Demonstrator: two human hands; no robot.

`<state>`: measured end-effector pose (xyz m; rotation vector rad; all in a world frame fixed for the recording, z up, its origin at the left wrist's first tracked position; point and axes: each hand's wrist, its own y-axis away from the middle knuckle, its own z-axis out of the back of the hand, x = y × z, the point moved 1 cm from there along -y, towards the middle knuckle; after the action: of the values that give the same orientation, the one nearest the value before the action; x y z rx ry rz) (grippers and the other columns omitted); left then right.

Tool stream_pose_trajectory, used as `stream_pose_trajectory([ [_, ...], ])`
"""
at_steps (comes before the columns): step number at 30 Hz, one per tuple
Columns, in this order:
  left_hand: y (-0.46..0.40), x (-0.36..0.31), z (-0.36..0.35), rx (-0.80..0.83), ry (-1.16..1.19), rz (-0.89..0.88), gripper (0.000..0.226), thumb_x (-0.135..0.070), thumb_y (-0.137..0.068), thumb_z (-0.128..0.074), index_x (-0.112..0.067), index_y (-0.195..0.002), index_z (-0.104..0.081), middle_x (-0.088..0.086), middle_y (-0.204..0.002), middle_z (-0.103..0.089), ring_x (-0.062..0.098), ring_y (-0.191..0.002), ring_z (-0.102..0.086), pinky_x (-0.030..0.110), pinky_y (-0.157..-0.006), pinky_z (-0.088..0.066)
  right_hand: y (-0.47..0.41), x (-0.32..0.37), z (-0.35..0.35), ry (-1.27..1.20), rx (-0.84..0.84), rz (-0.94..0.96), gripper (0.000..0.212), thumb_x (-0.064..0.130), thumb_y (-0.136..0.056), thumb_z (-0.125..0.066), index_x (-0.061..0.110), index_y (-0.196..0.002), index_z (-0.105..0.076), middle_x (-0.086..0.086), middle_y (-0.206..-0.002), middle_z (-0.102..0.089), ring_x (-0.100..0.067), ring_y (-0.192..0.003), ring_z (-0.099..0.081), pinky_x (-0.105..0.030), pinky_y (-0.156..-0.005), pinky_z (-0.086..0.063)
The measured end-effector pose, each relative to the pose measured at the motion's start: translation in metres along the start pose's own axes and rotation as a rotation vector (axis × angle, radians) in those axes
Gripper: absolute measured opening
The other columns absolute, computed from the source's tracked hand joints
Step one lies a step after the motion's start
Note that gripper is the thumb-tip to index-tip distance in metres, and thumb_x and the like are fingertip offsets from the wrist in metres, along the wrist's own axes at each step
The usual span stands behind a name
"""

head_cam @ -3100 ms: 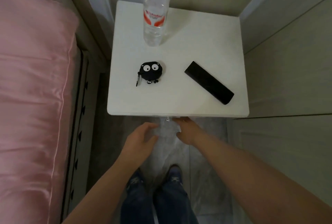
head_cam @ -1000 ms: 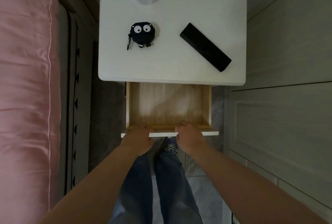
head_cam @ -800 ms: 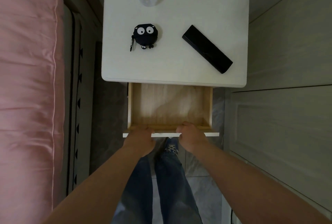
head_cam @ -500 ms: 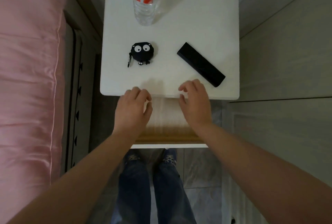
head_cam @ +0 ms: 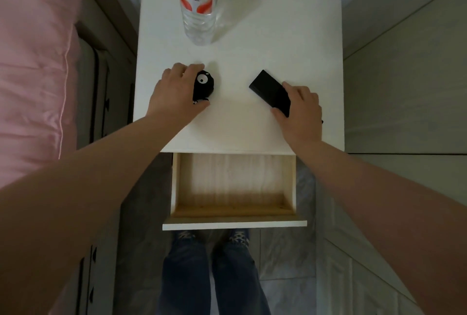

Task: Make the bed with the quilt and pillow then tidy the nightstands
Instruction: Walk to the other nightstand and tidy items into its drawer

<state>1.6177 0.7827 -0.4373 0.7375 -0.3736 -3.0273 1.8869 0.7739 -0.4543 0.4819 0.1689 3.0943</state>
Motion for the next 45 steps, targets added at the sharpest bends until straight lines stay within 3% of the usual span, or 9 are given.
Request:
stream_pose_trajectory([
  [4,-0.005,0.002,0.005,0.039,-0.015,0.041,0.072,-0.039,-0.073,-0.080,-0.018,-0.133,-0.046,0.009,-0.126,-0.045,0.029,-0.119,-0.042,0.043,-0.088,-0.047,0.001,0.000,0.005,-0.011,0.010,0.052,0.056,0.029,-0.090,-0.065,0.016,-0.141,-0.046,-0.008,-0.127,-0.052,-0.028,-0.111,-0.049,-0.046,-0.089,-0.046],
  [9,0.001,0.007,-0.001,0.040,0.192,0.153,0.067,-0.034,-0.064,-0.087,-0.018,-0.114,-0.045,0.006,-0.117,-0.048,0.025,-0.109,-0.049,0.038,-0.076,-0.052,0.069,0.012,0.020,-0.186,0.056,0.186,0.058,0.029,-0.092,-0.063,0.017,-0.145,-0.042,-0.004,-0.130,-0.051,-0.015,-0.113,-0.045,-0.026,-0.095,-0.039],
  [13,0.014,0.009,-0.006,0.033,0.307,0.103,0.064,-0.029,-0.067,-0.085,-0.021,-0.113,-0.042,0.003,-0.114,-0.052,0.021,-0.098,-0.054,0.040,-0.066,-0.056,0.144,0.001,0.010,-0.134,0.216,0.350,0.059,0.033,-0.090,-0.065,0.016,-0.143,-0.046,-0.001,-0.133,-0.051,-0.016,-0.119,-0.049,-0.034,-0.099,-0.045],
  [18,0.047,0.000,-0.012,0.065,0.387,-0.030,0.061,-0.028,-0.069,-0.084,-0.023,-0.116,-0.045,-0.007,-0.113,-0.052,0.006,-0.097,-0.052,0.011,-0.077,-0.042,0.178,-0.026,-0.031,0.031,0.395,0.447,0.061,0.037,-0.087,-0.068,0.020,-0.142,-0.049,0.003,-0.127,-0.055,-0.016,-0.114,-0.053,-0.033,-0.090,-0.050],
  [22,0.092,-0.012,-0.021,0.227,0.334,-0.250,0.060,-0.032,-0.071,-0.082,-0.030,-0.119,-0.045,-0.016,-0.114,-0.049,-0.004,-0.101,-0.048,0.002,-0.081,-0.040,0.170,-0.034,-0.052,0.124,0.400,0.333,0.061,0.033,-0.082,-0.074,0.021,-0.138,-0.053,0.002,-0.123,-0.058,-0.019,-0.110,-0.055,-0.035,-0.087,-0.052],
  [25,0.130,-0.008,-0.045,0.374,0.160,-0.387,0.056,-0.038,-0.078,-0.074,-0.032,-0.124,-0.043,-0.016,-0.119,-0.048,-0.003,-0.100,-0.048,0.010,-0.081,-0.046,0.163,-0.034,-0.069,0.182,0.403,0.286,0.060,0.031,-0.080,-0.075,0.020,-0.136,-0.054,0.000,-0.123,-0.059,-0.022,-0.109,-0.055,-0.036,-0.089,-0.051],
  [35,0.153,0.035,-0.153,0.442,0.123,0.027,0.055,-0.020,-0.080,-0.074,-0.024,-0.124,-0.042,0.000,-0.122,-0.045,0.021,-0.108,-0.053,0.038,-0.081,-0.057,0.149,-0.029,-0.124,0.291,0.536,0.298,0.060,0.020,-0.069,-0.080,0.022,-0.125,-0.057,-0.004,-0.118,-0.059,-0.029,-0.101,-0.059,-0.044,-0.089,-0.050],
  [39,0.149,0.042,-0.185,0.535,-0.023,0.024,0.061,-0.011,-0.079,-0.073,-0.021,-0.128,-0.038,0.002,-0.128,-0.040,0.023,-0.111,-0.051,0.038,-0.083,-0.057,0.148,-0.035,-0.140,0.361,0.581,0.279,0.066,0.015,-0.055,-0.086,0.022,-0.116,-0.061,-0.003,-0.111,-0.061,-0.028,-0.099,-0.060,-0.043,-0.080,-0.052],
  [45,0.152,0.053,-0.204,0.527,-0.175,0.066,0.071,-0.004,-0.076,-0.074,-0.024,-0.133,-0.036,0.002,-0.135,-0.029,0.019,-0.108,-0.050,0.034,-0.075,-0.059,0.150,-0.043,-0.151,0.350,0.640,0.329,0.059,0.014,-0.065,-0.081,0.020,-0.120,-0.060,-0.003,-0.115,-0.060,-0.026,-0.105,-0.058,-0.042,-0.081,-0.051],
])
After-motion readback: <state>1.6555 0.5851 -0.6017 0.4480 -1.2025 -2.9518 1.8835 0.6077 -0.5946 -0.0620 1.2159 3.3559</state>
